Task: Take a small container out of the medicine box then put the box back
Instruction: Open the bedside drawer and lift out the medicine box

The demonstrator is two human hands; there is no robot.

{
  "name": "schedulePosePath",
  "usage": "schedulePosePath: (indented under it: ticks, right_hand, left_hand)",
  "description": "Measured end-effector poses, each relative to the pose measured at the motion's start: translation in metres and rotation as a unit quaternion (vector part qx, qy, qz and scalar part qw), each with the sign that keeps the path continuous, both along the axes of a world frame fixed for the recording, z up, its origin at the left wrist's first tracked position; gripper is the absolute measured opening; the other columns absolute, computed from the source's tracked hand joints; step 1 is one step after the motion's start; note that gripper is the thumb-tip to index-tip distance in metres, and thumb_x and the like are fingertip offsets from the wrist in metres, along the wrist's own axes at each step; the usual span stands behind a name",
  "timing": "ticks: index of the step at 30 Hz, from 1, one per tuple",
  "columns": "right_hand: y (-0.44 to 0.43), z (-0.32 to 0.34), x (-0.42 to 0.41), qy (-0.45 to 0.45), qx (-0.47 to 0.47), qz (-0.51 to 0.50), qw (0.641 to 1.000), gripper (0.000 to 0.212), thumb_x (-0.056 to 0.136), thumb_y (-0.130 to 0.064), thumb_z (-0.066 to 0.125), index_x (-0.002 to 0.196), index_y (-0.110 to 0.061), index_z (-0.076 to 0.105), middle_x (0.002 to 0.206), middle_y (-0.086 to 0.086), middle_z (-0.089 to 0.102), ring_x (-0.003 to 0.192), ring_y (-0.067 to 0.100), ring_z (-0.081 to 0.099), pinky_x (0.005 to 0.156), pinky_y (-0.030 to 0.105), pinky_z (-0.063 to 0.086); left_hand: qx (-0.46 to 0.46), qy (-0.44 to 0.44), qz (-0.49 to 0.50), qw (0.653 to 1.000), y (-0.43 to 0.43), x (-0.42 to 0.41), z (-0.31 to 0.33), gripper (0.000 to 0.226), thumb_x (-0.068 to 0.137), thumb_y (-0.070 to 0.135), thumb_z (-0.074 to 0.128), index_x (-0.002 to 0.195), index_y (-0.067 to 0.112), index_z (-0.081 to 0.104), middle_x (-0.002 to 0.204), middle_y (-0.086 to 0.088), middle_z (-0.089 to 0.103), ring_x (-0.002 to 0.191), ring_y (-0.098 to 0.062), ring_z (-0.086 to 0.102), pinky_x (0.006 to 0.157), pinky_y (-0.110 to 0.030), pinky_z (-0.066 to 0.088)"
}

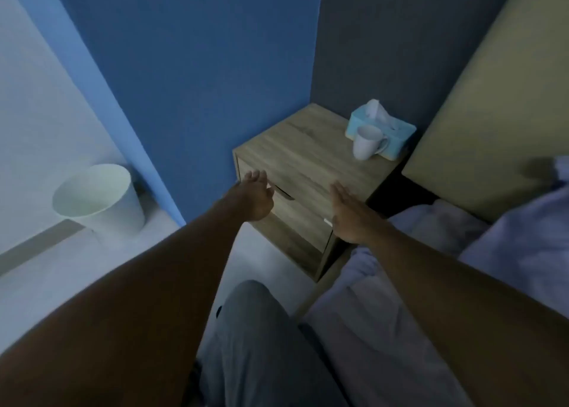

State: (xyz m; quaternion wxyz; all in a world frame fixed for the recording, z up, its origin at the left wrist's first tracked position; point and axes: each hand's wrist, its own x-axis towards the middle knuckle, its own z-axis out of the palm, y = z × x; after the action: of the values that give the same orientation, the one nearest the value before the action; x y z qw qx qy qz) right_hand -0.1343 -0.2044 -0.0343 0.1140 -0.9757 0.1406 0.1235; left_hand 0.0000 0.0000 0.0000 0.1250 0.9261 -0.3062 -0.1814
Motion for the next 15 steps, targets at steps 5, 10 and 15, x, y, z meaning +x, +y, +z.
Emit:
schedulePosePath:
  ticks: [5,10,15]
  right_hand:
    - [-0.007,-0.04,0.026,0.035,0.008,0.0,0.999,0.073,0.103,-0.02,0.039,0.158,-0.005,-0.006,0.168,0.011,-0.01,0.155,0.025,-0.002,0.126,0.039,0.007]
    - [-0.019,-0.085,0.059,0.006,-0.005,0.007,1.0,0.071,0.103,-0.027,0.034,0.158,-0.005,-0.004,0.168,0.012,-0.009,0.155,0.025,-0.003,0.126,0.042,0.004]
    - [-0.035,-0.118,0.085,-0.038,-0.029,0.007,0.999,0.069,0.102,-0.039,0.026,0.159,-0.009,0.001,0.169,0.009,-0.001,0.156,0.024,0.0,0.126,0.043,0.005]
  left_hand:
    - [-0.009,0.073,-0.001,0.997,-0.015,0.022,-0.051,0.063,0.105,0.025,0.033,0.157,0.001,0.007,0.166,-0.014,-0.002,0.154,-0.028,-0.005,0.125,-0.044,0.008]
    - [-0.017,0.116,0.003,0.993,-0.029,0.047,-0.099,0.067,0.104,0.019,0.037,0.157,0.003,0.0,0.166,-0.015,-0.003,0.154,-0.028,-0.005,0.125,-0.042,0.006]
    - [-0.077,0.186,0.054,0.978,-0.044,0.073,-0.145,0.069,0.105,0.025,0.038,0.158,0.007,-0.001,0.167,-0.01,-0.002,0.154,-0.025,-0.002,0.123,-0.038,0.009]
